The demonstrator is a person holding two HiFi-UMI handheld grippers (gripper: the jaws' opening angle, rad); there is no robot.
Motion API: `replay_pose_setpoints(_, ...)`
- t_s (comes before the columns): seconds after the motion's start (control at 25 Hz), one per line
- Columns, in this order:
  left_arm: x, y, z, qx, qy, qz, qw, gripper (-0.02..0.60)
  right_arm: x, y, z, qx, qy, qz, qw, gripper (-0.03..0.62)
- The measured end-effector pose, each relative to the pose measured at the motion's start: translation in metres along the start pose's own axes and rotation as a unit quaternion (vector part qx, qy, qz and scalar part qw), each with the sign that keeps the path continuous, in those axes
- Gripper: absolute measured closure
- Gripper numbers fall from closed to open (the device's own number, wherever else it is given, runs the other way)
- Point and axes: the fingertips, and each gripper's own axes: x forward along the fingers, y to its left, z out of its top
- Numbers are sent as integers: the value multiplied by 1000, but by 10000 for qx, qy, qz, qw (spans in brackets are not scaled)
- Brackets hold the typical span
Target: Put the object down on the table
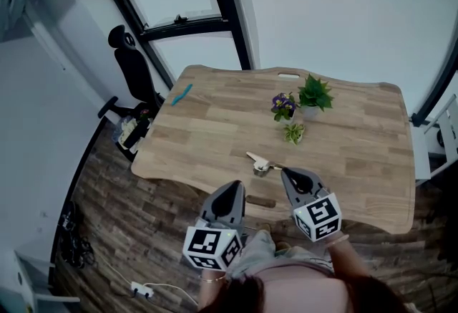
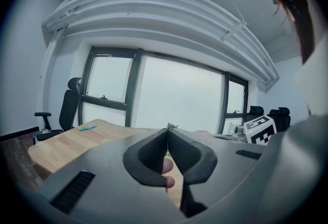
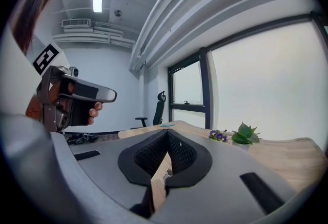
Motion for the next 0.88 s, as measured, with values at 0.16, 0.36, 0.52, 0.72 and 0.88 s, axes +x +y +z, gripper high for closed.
replay_pose_setpoints(0.16, -5, -11, -2, 53, 28, -6, 10000, 580, -12, -2, 7, 25, -149, -45, 9999, 595)
replay_pose_setpoints(0.36, -11, -19, -1, 137, 52, -53, 9999, 580, -20, -3, 12, 397, -304, -36, 9987, 594)
replay_pose_setpoints(0.52, -13, -21, -1, 216, 80, -211, 9995, 580, -22, -3, 16, 429, -384, -139, 9982, 594)
replay_pose_setpoints(0.72, -11, -6, 3, 288, 79, -391, 9988, 580, -11, 6, 25, 495, -484, -265, 9972, 595)
replay_pose_setpoints(0.88, -13, 6, 7, 253, 76, -530, 9982, 580, -4, 16, 28, 526, -462, -391, 9968, 595)
